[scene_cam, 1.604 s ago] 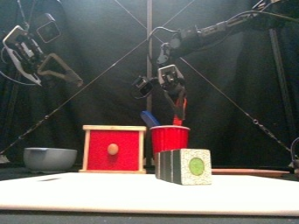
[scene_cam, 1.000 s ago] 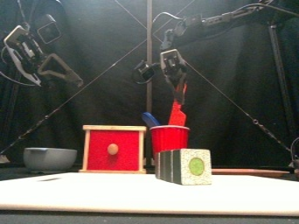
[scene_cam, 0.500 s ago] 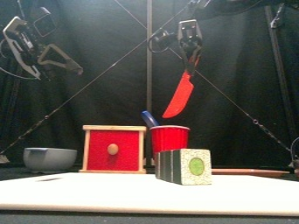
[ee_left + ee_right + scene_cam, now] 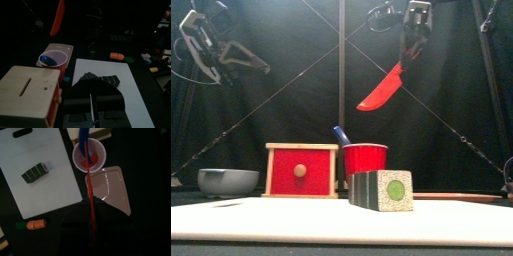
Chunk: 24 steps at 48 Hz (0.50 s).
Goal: Place sushi on board then cut the sushi with the knife then place the pieces on the plate
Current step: Grasp knife edge with left hand
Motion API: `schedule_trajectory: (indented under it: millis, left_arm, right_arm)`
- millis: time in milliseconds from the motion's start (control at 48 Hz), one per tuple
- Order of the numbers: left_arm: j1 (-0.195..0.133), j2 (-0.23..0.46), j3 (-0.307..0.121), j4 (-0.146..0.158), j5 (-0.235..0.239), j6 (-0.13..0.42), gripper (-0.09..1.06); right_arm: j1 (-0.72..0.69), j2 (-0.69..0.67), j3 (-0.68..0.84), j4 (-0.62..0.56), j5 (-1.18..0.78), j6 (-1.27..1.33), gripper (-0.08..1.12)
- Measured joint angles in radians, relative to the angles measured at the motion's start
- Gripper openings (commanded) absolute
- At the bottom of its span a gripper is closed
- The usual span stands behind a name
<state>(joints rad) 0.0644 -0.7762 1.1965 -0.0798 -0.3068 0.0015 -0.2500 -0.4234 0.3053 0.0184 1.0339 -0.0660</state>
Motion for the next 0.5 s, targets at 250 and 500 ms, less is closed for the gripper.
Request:
schedule_trajectory:
  millis: [250,500]
  left_arm:
    - [-0.008,0.008,-0.002,0.0,-0.041,-0.003,-0.02]
    - [-0.055,0.069,-0.026,-0.014,-0.097,-0.006,0.02]
  right_arm:
    - [0.101,-0.124,0.279,-0.003,-0.337,0.002,0.24]
    - [0.196,-0.17,0.463,0.0,-0.664,0.015,0.24]
